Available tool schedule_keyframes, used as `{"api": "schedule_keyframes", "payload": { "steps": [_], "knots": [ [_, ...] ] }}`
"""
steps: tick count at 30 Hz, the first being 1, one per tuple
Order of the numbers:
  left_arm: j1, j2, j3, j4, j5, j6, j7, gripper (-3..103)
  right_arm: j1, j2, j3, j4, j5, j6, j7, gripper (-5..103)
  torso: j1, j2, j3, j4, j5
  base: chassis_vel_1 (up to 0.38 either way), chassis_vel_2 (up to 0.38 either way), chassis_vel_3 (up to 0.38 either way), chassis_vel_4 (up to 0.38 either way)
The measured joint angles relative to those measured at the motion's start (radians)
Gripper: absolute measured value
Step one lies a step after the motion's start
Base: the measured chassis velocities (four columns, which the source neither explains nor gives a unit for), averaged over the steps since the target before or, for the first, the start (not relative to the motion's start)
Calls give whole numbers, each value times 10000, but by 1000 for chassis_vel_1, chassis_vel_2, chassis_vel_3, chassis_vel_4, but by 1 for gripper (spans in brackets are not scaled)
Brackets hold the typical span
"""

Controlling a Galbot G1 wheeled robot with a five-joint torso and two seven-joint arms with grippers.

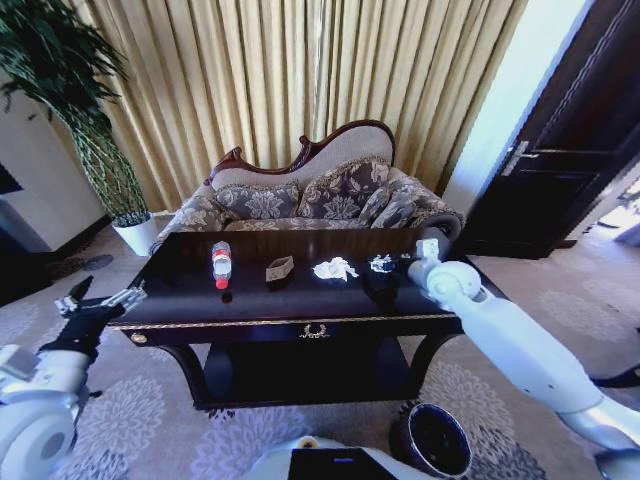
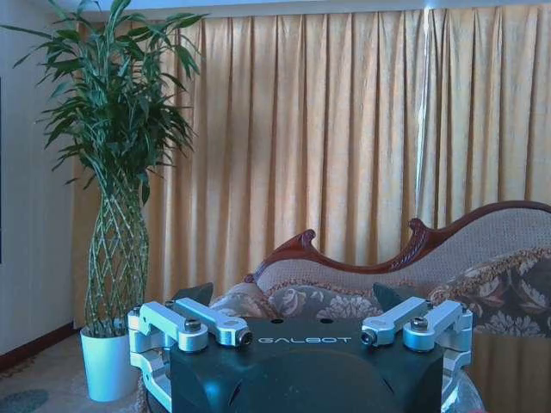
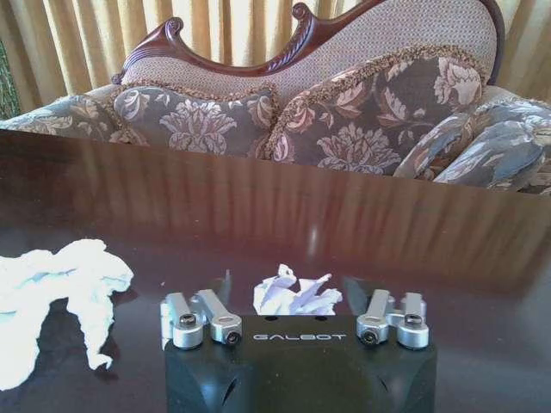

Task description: Move to the front of the table and place the trash on the table into the trash bin.

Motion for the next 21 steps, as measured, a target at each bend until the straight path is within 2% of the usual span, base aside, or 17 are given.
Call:
{"api": "schedule_keyframes", "payload": {
  "steps": [1,2,5,6,9,11,14,15,18,20,21],
  "knots": [
    [-8,-30,0,-6,-1,0,17,100,-51,-58,57,37,-1,33,3,68,0,0,0,0,-1,0,0,0,0],
    [-8,-30,0,-6,-1,0,17,100,-51,-58,57,37,-1,33,3,68,0,0,0,0,-1,0,0,0,0],
    [-40,-72,18,-42,-2,-3,54,100,-243,-161,266,156,6,50,3,52,0,1,0,-1,-1,0,0,0,0],
    [-40,-72,18,-42,-2,-3,54,100,-243,-161,266,156,6,50,3,52,0,1,0,-1,-1,0,0,0,0],
    [-50,-71,12,-52,-6,-17,63,100,-396,-184,407,220,13,53,0,36,-1,0,0,-1,0,0,0,0,0],
    [-50,-69,-3,-61,-11,-19,66,100,-438,-184,445,230,15,54,-2,36,0,0,0,0,0,0,0,0,0],
    [-30,-52,-84,-87,-45,-24,87,100,-537,-177,533,250,15,60,-14,19,-1,0,-1,0,0,0,0,0,0],
    [-30,-52,-84,-87,-45,-24,87,100,-537,-177,533,250,15,60,-14,19,-1,0,-1,0,0,0,0,0,0],
    [-33,-12,-118,-91,-66,-41,106,100,-571,-155,573,251,15,91,-20,4,0,1,-1,0,0,0,0,0,0],
    [-37,-8,-122,-92,-70,-44,107,100,-578,-150,578,251,15,107,-21,4,0,0,0,0,0,0,0,0,0],
    [-40,-4,-127,-91,-74,-48,116,100,-590,-145,590,254,15,124,-22,1,-1,0,0,0,0,0,0,0,0]
  ]
}}
